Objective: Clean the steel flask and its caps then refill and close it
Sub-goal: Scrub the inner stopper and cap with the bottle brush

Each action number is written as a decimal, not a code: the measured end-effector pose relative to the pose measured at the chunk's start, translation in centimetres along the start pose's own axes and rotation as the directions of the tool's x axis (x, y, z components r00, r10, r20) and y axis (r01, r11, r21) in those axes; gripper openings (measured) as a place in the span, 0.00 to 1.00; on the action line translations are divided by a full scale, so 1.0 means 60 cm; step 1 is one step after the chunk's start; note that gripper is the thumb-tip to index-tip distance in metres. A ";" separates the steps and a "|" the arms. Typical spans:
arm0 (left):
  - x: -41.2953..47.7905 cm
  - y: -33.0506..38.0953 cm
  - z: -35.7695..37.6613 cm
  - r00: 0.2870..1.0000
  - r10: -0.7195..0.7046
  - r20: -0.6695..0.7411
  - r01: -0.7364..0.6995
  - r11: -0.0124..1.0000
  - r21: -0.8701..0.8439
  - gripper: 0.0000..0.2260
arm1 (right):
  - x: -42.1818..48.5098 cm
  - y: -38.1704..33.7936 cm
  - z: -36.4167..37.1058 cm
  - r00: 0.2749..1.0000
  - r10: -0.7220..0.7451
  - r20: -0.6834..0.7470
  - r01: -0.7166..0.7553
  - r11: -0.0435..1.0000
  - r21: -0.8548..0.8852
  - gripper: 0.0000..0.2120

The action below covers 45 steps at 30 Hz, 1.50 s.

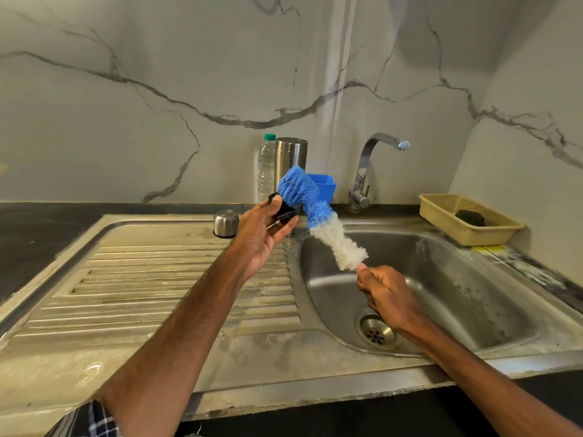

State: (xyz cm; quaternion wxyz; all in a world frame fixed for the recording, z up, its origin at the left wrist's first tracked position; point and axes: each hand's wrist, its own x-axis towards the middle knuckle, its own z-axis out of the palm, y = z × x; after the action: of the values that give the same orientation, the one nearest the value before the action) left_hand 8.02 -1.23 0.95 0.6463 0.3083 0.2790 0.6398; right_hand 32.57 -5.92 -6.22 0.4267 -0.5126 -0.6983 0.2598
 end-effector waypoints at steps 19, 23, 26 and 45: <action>0.006 0.000 -0.009 1.000 -0.010 0.024 0.012 0.995 -0.097 0.08 | 0.000 -0.004 -0.002 0.998 -0.029 -0.051 0.028 0.999 -0.036 0.26; 0.006 -0.001 -0.010 0.999 -0.017 0.030 0.019 0.996 -0.090 0.09 | 0.005 0.002 -0.002 0.995 -0.023 -0.095 0.013 0.994 -0.104 0.27; 0.007 0.002 -0.009 0.999 -0.007 0.037 0.011 0.993 -0.117 0.13 | 0.004 0.003 -0.004 0.997 0.003 -0.081 -0.010 0.997 -0.080 0.25; 0.007 -0.002 -0.005 0.999 0.012 0.033 -0.010 0.998 -0.062 0.15 | 0.001 0.001 -0.003 0.999 -0.018 -0.052 0.015 0.998 -0.062 0.26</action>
State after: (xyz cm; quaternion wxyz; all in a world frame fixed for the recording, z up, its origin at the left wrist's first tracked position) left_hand 7.90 -0.82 0.68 0.6564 0.3004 0.2467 0.6466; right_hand 32.74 -5.85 -6.19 0.4308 -0.5264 -0.6988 0.2212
